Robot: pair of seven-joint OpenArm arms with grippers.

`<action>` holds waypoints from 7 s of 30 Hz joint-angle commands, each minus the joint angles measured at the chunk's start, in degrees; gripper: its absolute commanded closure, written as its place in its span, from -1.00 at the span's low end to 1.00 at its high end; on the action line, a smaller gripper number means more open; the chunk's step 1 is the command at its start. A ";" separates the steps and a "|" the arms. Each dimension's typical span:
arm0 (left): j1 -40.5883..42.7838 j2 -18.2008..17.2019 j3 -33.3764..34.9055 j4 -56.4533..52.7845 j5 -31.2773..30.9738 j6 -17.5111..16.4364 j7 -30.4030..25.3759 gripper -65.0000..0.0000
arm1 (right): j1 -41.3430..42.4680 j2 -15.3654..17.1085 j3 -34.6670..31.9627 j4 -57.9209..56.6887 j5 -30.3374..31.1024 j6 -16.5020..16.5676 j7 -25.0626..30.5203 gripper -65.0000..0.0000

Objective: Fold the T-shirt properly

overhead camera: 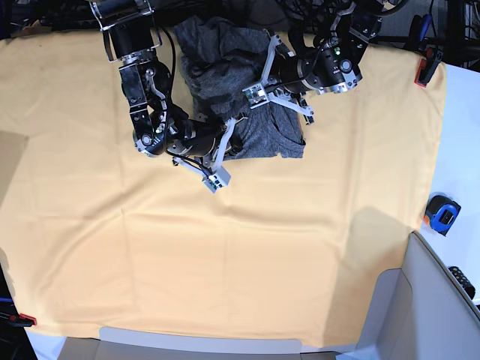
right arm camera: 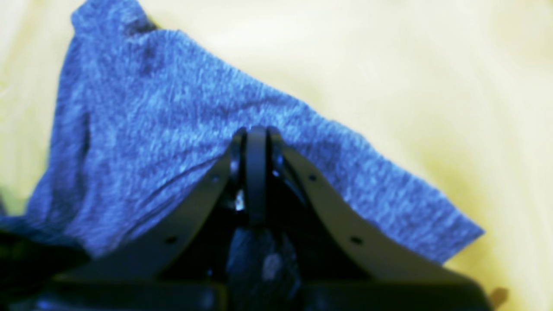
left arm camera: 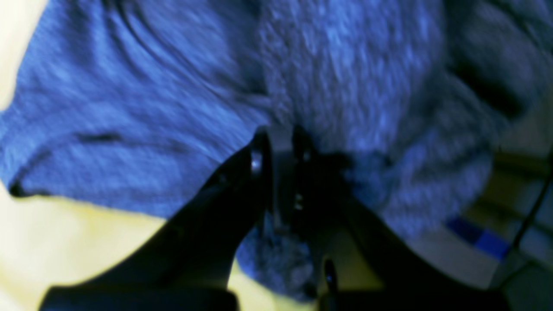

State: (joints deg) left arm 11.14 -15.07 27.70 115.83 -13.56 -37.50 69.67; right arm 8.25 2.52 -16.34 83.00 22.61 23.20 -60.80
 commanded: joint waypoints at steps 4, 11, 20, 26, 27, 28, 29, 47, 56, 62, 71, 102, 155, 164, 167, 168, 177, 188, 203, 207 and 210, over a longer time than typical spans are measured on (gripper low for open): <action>-0.54 -1.24 -0.06 2.89 -0.72 -0.09 3.08 1.00 | 0.06 -0.19 3.20 -0.06 -4.98 -0.74 -1.93 1.00; 2.09 -4.58 -0.06 2.98 -0.72 -1.32 3.61 1.00 | 0.32 -0.28 5.22 -0.14 -4.98 -0.74 -1.93 1.00; 5.70 -6.69 -0.41 3.69 -0.72 -2.50 3.08 1.00 | 0.58 -1.51 9.79 0.21 -4.98 -6.72 -1.93 1.00; 5.96 -7.30 -0.76 3.77 -0.72 -2.50 2.99 1.00 | 1.11 -1.60 9.79 1.88 -4.63 -6.98 -1.93 1.00; 5.96 -7.30 -0.76 3.77 -0.64 -2.50 2.99 1.00 | 1.02 -1.60 9.79 2.58 -4.63 -6.98 -1.93 1.00; 5.96 -7.30 -0.85 3.77 -0.46 -2.50 2.99 1.00 | 1.02 -1.60 9.79 3.28 -4.55 -7.07 -1.93 1.00; 5.96 -7.39 -1.46 3.77 -0.46 -2.50 2.99 1.00 | 1.02 -1.60 9.79 4.08 -4.55 -7.07 -1.93 1.00; 5.61 2.54 -36.71 3.60 -1.08 -2.50 2.11 0.40 | -3.37 -1.87 30.27 12.34 22.00 -6.89 -5.27 -0.17; 4.73 4.56 -40.14 2.28 -15.58 -2.50 8.35 0.26 | -6.54 4.11 36.51 -2.17 46.00 -6.81 -5.36 -0.22; 4.73 4.56 -40.06 2.28 -15.67 -2.50 8.35 0.26 | -6.62 3.06 34.84 -2.17 45.92 -7.07 -5.36 -0.22; 5.26 4.74 -40.06 2.28 -15.67 -2.50 8.35 0.26 | -5.75 2.44 29.31 1.17 42.58 -16.39 -4.92 -0.22; 6.49 4.74 -40.14 2.28 -15.67 -2.50 8.44 0.26 | -8.82 1.48 23.50 14.27 28.95 -26.32 -5.01 -0.21; 6.49 5.53 -32.85 -11.61 -32.99 -2.50 10.33 0.10 | -7.33 -0.72 16.03 9.00 24.38 -27.46 -6.77 1.00; 7.72 5.27 -29.24 -11.61 -33.08 -2.50 10.33 0.10 | -7.33 -0.72 16.03 9.09 24.38 -27.46 -6.68 1.00; 7.72 5.44 -26.87 -11.70 -33.08 -2.50 10.33 0.11 | -7.33 -0.72 16.03 9.09 24.38 -27.46 -6.68 1.00; 7.72 5.44 -26.34 -11.70 -33.08 -2.50 10.33 0.11 | -7.33 -0.72 16.03 9.09 24.38 -27.46 -6.59 1.00; 1.74 2.81 -26.52 -11.70 -32.46 -2.50 10.33 1.00 | -7.50 -0.19 16.38 11.72 24.29 -27.46 -6.68 1.00; -14.61 1.58 -26.08 -22.78 -26.04 -2.50 10.33 1.00 | -12.69 1.92 16.56 17.61 24.20 -27.46 -6.68 1.00; -28.50 7.64 -13.59 -38.07 -25.95 -2.50 10.33 1.00 | -26.84 3.41 16.56 28.16 24.20 -27.46 -6.68 1.00; -29.20 7.64 -10.96 -40.27 -25.95 -2.50 10.29 1.00 | -28.87 4.82 16.56 28.25 24.29 -27.46 -6.68 1.00; -29.29 7.64 -10.87 -42.29 -25.95 -2.50 9.14 1.00 | -30.01 5.34 16.65 28.25 24.38 -27.46 -6.59 1.00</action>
State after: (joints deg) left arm -17.78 -8.10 16.29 73.63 -40.32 -40.14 78.70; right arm -21.32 7.53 0.12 110.30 46.70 -4.51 -66.22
